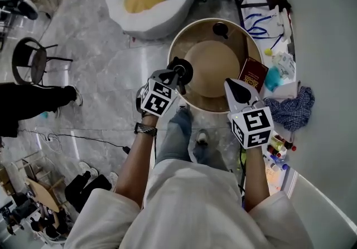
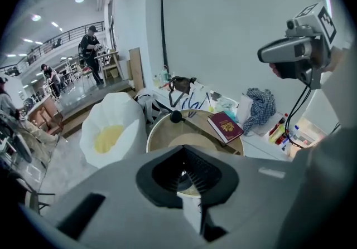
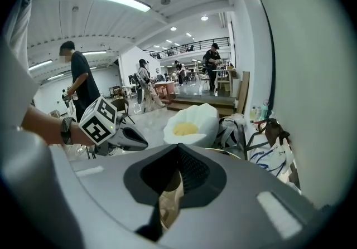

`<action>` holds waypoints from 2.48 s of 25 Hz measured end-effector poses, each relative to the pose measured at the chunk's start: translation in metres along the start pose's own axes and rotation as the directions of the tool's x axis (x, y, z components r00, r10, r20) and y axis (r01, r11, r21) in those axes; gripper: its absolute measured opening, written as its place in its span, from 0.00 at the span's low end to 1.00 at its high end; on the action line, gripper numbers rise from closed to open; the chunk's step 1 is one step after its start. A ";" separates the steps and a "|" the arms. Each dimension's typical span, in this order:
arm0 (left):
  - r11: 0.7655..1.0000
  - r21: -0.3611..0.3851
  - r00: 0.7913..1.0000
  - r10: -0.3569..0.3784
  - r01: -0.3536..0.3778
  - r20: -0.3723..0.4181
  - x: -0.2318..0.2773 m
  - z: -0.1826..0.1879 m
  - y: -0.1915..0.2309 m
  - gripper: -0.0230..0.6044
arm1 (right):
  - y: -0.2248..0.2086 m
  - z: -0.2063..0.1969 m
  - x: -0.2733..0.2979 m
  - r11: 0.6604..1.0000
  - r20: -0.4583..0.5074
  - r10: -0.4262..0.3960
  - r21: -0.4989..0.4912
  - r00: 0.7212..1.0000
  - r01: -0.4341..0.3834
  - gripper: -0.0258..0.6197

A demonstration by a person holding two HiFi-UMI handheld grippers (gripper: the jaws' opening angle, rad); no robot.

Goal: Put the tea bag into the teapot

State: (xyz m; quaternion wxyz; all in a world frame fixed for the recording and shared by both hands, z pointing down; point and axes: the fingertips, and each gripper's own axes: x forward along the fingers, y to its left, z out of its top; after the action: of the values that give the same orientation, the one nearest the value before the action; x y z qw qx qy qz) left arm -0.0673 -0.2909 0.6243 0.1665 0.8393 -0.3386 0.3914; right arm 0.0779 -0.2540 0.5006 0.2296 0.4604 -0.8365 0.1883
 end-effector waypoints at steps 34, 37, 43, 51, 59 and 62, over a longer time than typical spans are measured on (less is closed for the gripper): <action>0.978 0.020 0.860 0.172 -0.207 0.480 -0.273 0.117 -0.120 0.05 | 0.075 0.110 -0.188 0.983 0.293 0.083 -0.179 0.952 -0.031 0.05; 0.975 0.025 0.844 0.177 -0.219 0.507 -0.291 0.123 -0.131 0.05 | 0.082 0.117 -0.204 0.977 0.304 0.095 -0.213 0.948 -0.029 0.05; 0.968 0.045 0.813 0.180 -0.245 0.555 -0.323 0.140 -0.157 0.05 | 0.090 0.129 -0.238 0.966 0.341 0.112 -0.258 0.933 -0.021 0.05; 0.956 0.046 0.763 0.202 -0.290 0.614 -0.363 0.159 -0.175 0.05 | 0.099 0.146 -0.271 0.956 0.387 0.114 -0.294 0.915 0.006 0.05; 0.939 0.021 0.706 0.244 -0.344 0.665 -0.394 0.171 -0.177 0.05 | 0.114 0.165 -0.290 0.941 0.422 0.141 -0.339 0.895 0.012 0.05; 0.932 0.012 0.686 0.257 -0.361 0.680 -0.408 0.172 -0.179 0.05 | 0.122 0.172 -0.299 0.936 0.447 0.154 -0.351 0.881 0.015 0.05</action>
State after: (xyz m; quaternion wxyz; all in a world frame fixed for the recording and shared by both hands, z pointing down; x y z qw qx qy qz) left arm -0.0385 -0.0779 0.1977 -0.0959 0.8633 -0.4831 0.1102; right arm 0.0781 -0.0787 0.1796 0.0913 0.4139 -0.9031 -0.0693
